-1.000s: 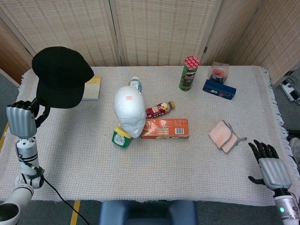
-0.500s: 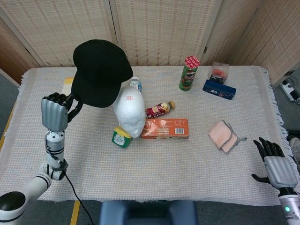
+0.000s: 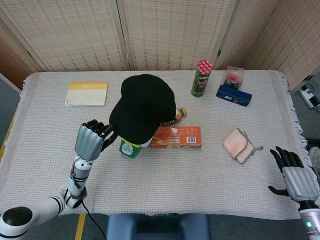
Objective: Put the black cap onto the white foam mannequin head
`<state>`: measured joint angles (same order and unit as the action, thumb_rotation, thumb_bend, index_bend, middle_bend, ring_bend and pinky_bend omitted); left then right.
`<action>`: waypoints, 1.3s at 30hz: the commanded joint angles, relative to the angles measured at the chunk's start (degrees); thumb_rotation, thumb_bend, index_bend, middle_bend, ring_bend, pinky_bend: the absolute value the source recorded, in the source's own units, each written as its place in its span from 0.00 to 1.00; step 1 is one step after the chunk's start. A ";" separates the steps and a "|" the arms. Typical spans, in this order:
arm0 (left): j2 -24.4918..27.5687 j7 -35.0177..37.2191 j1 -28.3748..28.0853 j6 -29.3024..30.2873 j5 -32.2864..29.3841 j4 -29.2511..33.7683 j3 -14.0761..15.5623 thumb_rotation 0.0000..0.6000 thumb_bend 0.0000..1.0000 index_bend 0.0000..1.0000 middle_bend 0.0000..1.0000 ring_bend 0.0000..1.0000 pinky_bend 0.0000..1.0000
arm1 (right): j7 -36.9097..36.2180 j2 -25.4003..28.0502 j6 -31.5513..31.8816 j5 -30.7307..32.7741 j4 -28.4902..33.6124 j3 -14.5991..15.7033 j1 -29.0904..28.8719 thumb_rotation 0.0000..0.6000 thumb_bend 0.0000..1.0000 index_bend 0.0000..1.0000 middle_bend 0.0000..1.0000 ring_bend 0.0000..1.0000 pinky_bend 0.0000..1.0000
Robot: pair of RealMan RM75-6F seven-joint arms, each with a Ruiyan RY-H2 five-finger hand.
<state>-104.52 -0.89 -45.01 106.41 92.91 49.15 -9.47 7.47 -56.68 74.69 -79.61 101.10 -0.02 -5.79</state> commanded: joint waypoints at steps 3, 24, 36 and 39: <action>-1.02 0.22 4.59 -0.07 0.84 -0.93 3.64 1.00 0.54 0.71 1.00 0.99 0.99 | 0.36 -0.04 -0.04 -0.37 -0.05 0.23 0.03 1.00 0.06 0.00 0.00 0.00 0.00; 3.09 -2.41 12.41 -2.42 0.23 7.36 4.80 1.00 0.21 0.03 1.00 0.97 0.98 | 2.11 -0.66 0.56 -0.94 0.50 0.55 0.33 1.00 0.06 0.00 0.00 0.00 0.00; 25.75 -2.97 29.36 -11.99 -13.65 26.92 11.70 1.00 0.16 0.16 0.56 0.40 0.46 | 3.11 -1.16 1.29 -1.41 0.49 0.70 0.69 1.00 0.06 0.00 0.00 0.00 0.00; 32.02 -2.15 31.88 -15.97 -17.76 33.90 12.84 1.00 0.15 0.17 0.32 0.19 0.23 | 4.23 -1.79 1.06 -1.19 0.39 0.72 0.57 1.00 0.06 0.00 0.00 0.00 0.00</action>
<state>-80.02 -3.64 -17.60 95.89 80.93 75.22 0.94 11.46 -58.27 75.84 -80.89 101.54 0.69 -5.17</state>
